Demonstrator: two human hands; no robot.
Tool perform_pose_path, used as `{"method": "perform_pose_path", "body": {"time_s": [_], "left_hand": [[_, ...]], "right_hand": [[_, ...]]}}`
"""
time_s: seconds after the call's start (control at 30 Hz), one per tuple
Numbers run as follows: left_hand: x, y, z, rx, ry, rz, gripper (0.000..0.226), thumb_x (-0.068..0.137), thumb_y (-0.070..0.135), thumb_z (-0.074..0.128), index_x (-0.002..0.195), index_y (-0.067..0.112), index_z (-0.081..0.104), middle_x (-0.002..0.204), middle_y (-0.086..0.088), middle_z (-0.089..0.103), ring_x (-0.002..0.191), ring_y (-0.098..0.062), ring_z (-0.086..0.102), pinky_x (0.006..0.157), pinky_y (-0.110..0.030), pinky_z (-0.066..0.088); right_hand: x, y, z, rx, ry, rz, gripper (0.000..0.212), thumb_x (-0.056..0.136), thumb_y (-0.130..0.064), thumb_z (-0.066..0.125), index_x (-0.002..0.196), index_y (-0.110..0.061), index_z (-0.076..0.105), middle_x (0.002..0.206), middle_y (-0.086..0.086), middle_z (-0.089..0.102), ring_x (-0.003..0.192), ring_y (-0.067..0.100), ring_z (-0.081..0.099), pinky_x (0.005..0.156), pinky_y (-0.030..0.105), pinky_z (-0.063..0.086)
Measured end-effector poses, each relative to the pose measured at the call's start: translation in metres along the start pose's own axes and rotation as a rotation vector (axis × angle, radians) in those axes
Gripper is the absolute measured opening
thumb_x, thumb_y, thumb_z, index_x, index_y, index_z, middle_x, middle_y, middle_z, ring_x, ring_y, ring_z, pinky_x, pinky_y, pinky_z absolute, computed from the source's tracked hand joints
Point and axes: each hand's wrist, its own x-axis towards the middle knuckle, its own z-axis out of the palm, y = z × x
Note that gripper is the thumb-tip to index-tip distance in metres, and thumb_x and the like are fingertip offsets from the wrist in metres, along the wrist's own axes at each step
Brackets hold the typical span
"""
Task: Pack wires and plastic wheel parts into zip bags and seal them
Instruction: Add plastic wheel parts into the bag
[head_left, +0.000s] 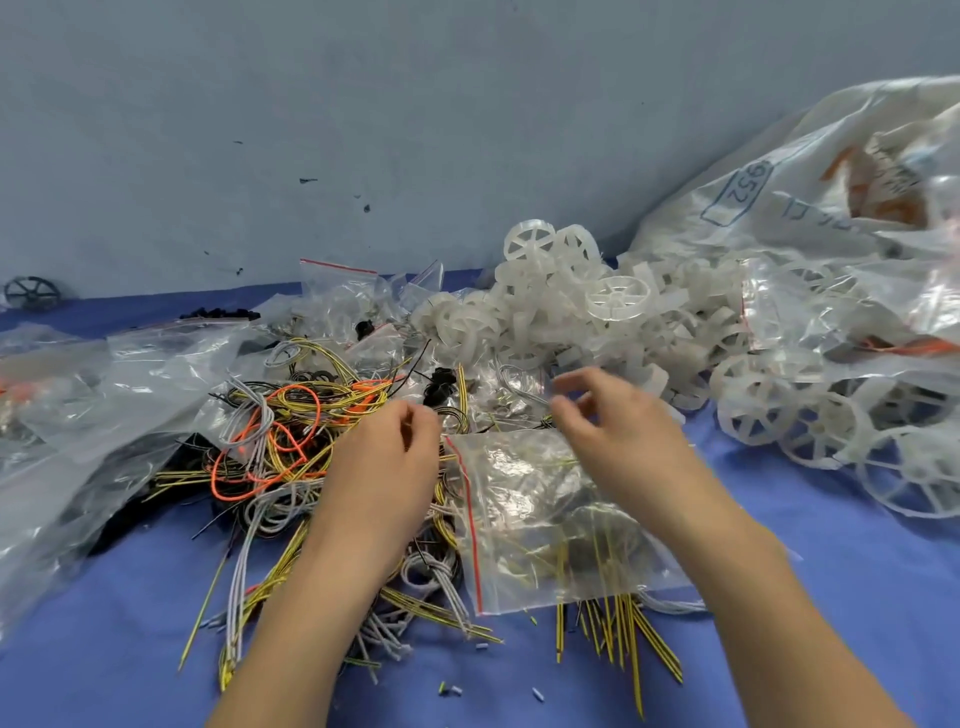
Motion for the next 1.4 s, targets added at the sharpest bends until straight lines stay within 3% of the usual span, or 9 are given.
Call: {"method": "perform_pose_path", "body": {"time_s": [0.13, 0.3, 0.43, 0.73, 0.8, 0.93, 1.07, 1.2, 1.4], "left_hand": [[0.022, 0.006, 0.011, 0.086, 0.01, 0.069, 0.023, 0.099, 0.026, 0.044, 0.108, 0.022, 0.064, 0.093, 0.007, 0.067, 0.085, -0.011, 0.061, 0.071, -0.031, 0.047], [0.072, 0.008, 0.044, 0.392, -0.219, 0.051, 0.036, 0.097, 0.013, 0.043, 0.132, 0.012, 0.053, 0.129, -0.013, 0.058, 0.114, -0.029, 0.057, 0.096, -0.043, 0.046], [0.086, -0.005, 0.056, 0.538, -0.44, 0.047, 0.045, 0.087, 0.004, 0.054, 0.131, 0.011, 0.052, 0.13, -0.016, 0.049, 0.106, -0.029, 0.054, 0.097, -0.042, 0.044], [0.096, -0.013, 0.06, 0.601, -0.316, -0.044, 0.018, 0.087, -0.005, 0.046, 0.098, -0.002, 0.06, 0.114, -0.025, 0.06, 0.091, -0.031, 0.053, 0.073, -0.037, 0.043], [0.092, -0.018, 0.06, 0.585, -0.319, -0.05, 0.026, 0.089, -0.004, 0.045, 0.109, -0.003, 0.062, 0.113, -0.021, 0.063, 0.098, -0.033, 0.059, 0.079, -0.039, 0.049], [0.074, -0.015, 0.048, 0.397, -0.194, 0.003, 0.03, 0.098, 0.009, 0.046, 0.127, 0.008, 0.054, 0.126, -0.012, 0.059, 0.111, -0.027, 0.058, 0.094, -0.041, 0.047], [0.038, 0.001, 0.016, -0.169, 0.081, -0.02, 0.026, 0.1, 0.026, 0.048, 0.124, 0.02, 0.055, 0.113, 0.001, 0.063, 0.084, -0.009, 0.065, 0.067, -0.023, 0.053], [0.0, 0.028, -0.012, -0.843, -0.091, -0.259, 0.018, 0.098, 0.015, 0.055, 0.113, 0.008, 0.061, 0.098, -0.012, 0.07, 0.083, -0.02, 0.074, 0.064, -0.024, 0.058], [-0.02, 0.048, -0.014, -0.594, -0.237, -0.21, 0.013, 0.096, 0.007, 0.055, 0.098, 0.012, 0.068, 0.087, -0.012, 0.072, 0.076, -0.02, 0.074, 0.07, -0.034, 0.061]], "right_hand": [[-0.007, -0.019, 0.019, -0.013, -0.238, -0.018, 0.042, 0.094, -0.058, 0.05, 0.125, -0.03, 0.057, 0.1, -0.004, 0.067, 0.083, 0.011, 0.063, 0.081, 0.039, 0.055], [-0.014, -0.036, 0.025, -0.089, -0.217, -0.095, 0.048, 0.089, -0.06, 0.051, 0.125, -0.028, 0.05, 0.092, 0.0, 0.065, 0.089, 0.023, 0.063, 0.074, 0.037, 0.05], [-0.022, -0.047, 0.028, -0.141, -0.267, -0.168, 0.053, 0.086, -0.057, 0.054, 0.126, -0.023, 0.046, 0.101, 0.002, 0.064, 0.095, 0.027, 0.061, 0.069, 0.038, 0.044], [-0.027, -0.045, 0.039, -0.319, -0.168, -0.231, 0.028, 0.098, -0.027, 0.049, 0.121, -0.013, 0.043, 0.117, 0.009, 0.056, 0.102, 0.035, 0.061, 0.068, 0.036, 0.03], [-0.023, -0.041, 0.034, -0.295, -0.157, -0.192, 0.021, 0.098, -0.024, 0.047, 0.116, -0.014, 0.049, 0.114, 0.009, 0.059, 0.101, 0.035, 0.061, 0.067, 0.035, 0.032], [-0.015, -0.034, 0.023, -0.184, -0.171, -0.065, 0.02, 0.093, -0.022, 0.048, 0.101, -0.01, 0.063, 0.097, 0.013, 0.066, 0.089, 0.036, 0.062, 0.067, 0.035, 0.046], [-0.014, -0.028, 0.013, -0.083, -0.178, -0.001, 0.026, 0.09, -0.024, 0.052, 0.09, -0.004, 0.068, 0.081, 0.017, 0.069, 0.073, 0.034, 0.066, 0.067, 0.04, 0.057], [-0.016, -0.026, 0.008, 0.065, -0.15, 0.005, 0.026, 0.088, -0.021, 0.054, 0.084, 0.0, 0.068, 0.071, 0.02, 0.069, 0.063, 0.033, 0.067, 0.066, 0.045, 0.058], [-0.02, -0.028, 0.005, 0.222, -0.044, 0.041, 0.015, 0.086, -0.028, 0.059, 0.076, -0.018, 0.063, 0.067, -0.001, 0.066, 0.059, 0.019, 0.065, 0.066, 0.04, 0.057]]}}
